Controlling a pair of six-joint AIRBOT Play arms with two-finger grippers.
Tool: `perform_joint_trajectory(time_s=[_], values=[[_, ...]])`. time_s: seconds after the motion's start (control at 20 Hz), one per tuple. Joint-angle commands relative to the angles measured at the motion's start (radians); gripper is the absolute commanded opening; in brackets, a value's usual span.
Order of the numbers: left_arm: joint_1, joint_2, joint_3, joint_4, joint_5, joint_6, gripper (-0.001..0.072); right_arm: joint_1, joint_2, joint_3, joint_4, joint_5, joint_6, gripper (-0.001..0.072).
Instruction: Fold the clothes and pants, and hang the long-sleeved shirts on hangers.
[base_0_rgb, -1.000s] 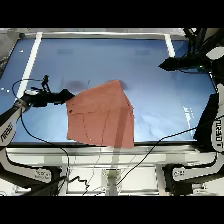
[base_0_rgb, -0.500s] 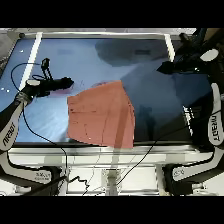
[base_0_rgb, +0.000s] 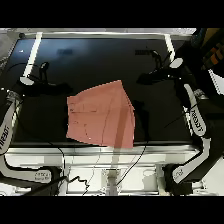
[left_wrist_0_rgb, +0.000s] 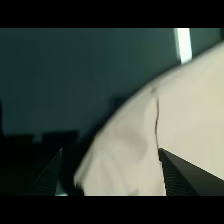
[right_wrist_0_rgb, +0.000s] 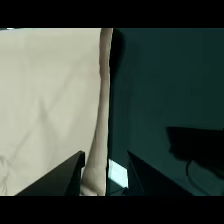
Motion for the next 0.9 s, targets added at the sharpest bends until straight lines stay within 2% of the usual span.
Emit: perform_joint_trajectory(time_s=[0.0, 0.1, 0.2, 0.25, 0.4, 0.45, 0.6, 0.65, 0.7, 0.75, 0.85], values=[[0.037, -0.007, 0.001, 0.058, -0.157, -0.074, 0.0619, 0.028, -0.012, 0.0, -0.013, -0.049, 0.01, 0.0305], [0.054, -0.029, 0.001, 0.085, -0.188, -0.134, 0.0622, 0.023, -0.012, 0.0, -0.013, -0.044, 0.013, 0.0305], [0.055, -0.064, 0.001, 0.088, -0.192, -0.145, 0.0716, 0.022, -0.012, 0.0, -0.014, -0.038, 0.013, 0.0305], [0.048, -0.087, 0.002, 0.055, -0.191, -0.144, 0.0716, 0.023, -0.012, 0.0, -0.014, -0.039, 0.013, 0.0305], [0.016, -0.159, 0.002, -0.133, -0.146, -0.06, 0.0696, 0.023, -0.012, 0.0, -0.014, -0.047, 0.013, 0.0305], [0.0, -0.178, 0.002, -0.183, -0.101, -0.034, 0.0651, 0.023, -0.012, 0.0, -0.014, -0.05, 0.013, 0.0305], [-0.051, -0.203, 0.002, -0.309, 0.079, 0.018, 0.0318, 0.022, -0.013, 0.0, -0.016, -0.056, 0.013, 0.0304], [-0.064, -0.202, 0.002, -0.332, 0.137, 0.018, 0.0127, 0.023, -0.013, 0.0, -0.021, -0.062, 0.013, 0.0304], [-0.074, -0.199, 0.002, -0.35, 0.182, 0.025, 0.0022, 0.023, -0.013, 0.0, -0.028, -0.067, 0.013, 0.0304], [-0.082, -0.195, 0.003, -0.353, 0.203, 0.054, 0.0022, 0.023, -0.014, 0.0, -0.032, -0.07, 0.014, 0.0304], [-0.095, -0.18, 0.003, -0.349, 0.189, 0.173, 0.0022, 0.022, -0.026, 0.0, -0.037, -0.069, 0.064, 0.0323]])
